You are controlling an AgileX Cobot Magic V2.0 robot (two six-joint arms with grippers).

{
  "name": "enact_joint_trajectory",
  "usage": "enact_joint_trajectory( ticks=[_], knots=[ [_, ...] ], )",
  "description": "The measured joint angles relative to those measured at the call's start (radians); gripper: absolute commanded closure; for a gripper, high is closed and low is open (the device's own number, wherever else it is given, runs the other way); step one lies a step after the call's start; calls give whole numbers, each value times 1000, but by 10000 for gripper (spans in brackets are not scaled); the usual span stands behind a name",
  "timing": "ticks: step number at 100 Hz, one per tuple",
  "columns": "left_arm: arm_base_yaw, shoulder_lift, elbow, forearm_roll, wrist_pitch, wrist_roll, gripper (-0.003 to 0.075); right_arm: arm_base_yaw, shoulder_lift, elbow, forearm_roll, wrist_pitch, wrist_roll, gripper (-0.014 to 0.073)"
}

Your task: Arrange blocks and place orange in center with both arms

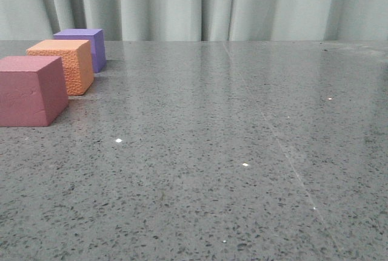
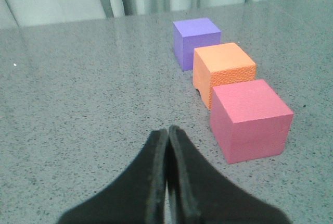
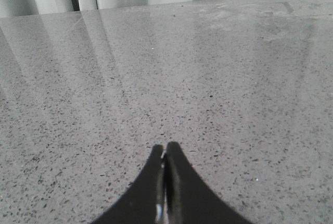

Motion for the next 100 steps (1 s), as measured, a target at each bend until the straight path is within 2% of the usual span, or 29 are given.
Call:
enact_joint_trajectory(
  ticks=[21,30,43,53,75,100],
  knots=[
    [166,-141,136,-258,-147,303,739,0,0,0,0,0,0,661],
    [230,-172,212,-329,-236,370,739,0,0,0,0,0,0,661],
    [305,-183,312,-384,-358,394,739,0,0,0,0,0,0,661],
    [335,-184,347,-398,-383,397,739,0,0,0,0,0,0,661],
    [339,-193,347,-399,-448,397,739,0,0,0,0,0,0,661],
    [339,-268,347,-399,-448,397,739,0,0,0,0,0,0,661]
  ],
)
